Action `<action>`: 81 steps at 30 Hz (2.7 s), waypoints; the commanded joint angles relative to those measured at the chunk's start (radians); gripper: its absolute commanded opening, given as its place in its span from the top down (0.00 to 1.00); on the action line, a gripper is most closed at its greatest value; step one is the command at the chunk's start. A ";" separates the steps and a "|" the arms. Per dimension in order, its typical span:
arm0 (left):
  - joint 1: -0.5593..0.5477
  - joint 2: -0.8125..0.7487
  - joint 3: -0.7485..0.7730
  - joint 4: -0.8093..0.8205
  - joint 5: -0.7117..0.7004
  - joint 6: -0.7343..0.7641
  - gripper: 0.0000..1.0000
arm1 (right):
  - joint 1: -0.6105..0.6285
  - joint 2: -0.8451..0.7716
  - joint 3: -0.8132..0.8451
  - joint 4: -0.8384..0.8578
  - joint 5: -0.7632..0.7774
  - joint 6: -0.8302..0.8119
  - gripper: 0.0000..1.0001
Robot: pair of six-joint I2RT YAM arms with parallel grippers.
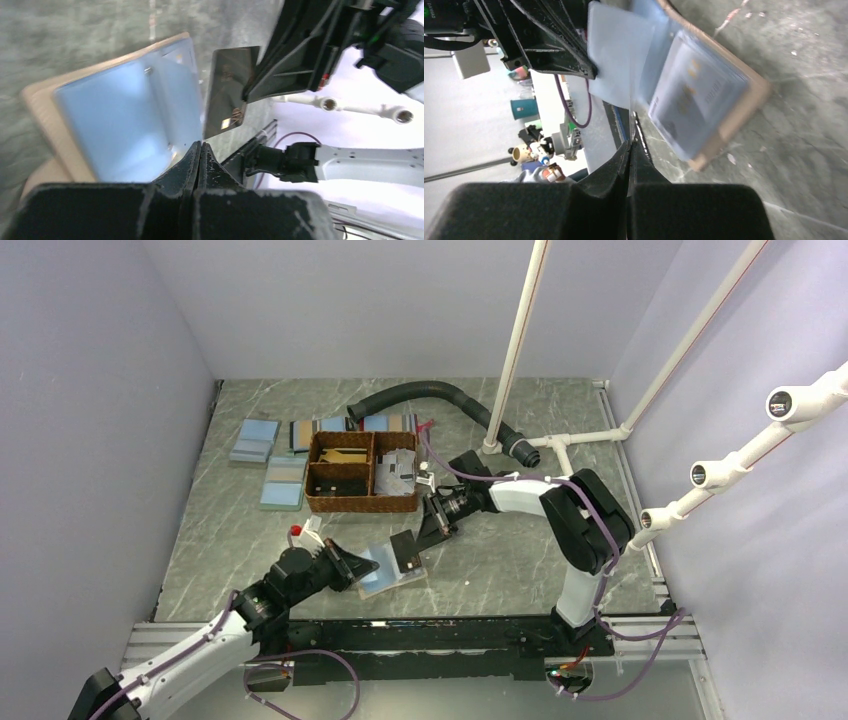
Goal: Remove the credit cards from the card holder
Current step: Remove the credit card from the card holder, then place the credit card in the storage box.
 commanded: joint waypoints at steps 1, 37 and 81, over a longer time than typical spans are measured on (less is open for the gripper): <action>0.003 -0.001 0.026 -0.134 -0.043 -0.026 1.00 | -0.022 -0.013 -0.007 -0.068 0.070 -0.112 1.00; 0.004 0.129 0.733 -1.113 -0.507 0.187 0.19 | 0.037 0.410 1.316 -0.913 0.149 -0.869 1.00; 0.006 0.233 0.770 -1.058 -0.607 0.237 0.18 | 0.134 0.627 1.452 -0.642 0.463 -0.672 0.56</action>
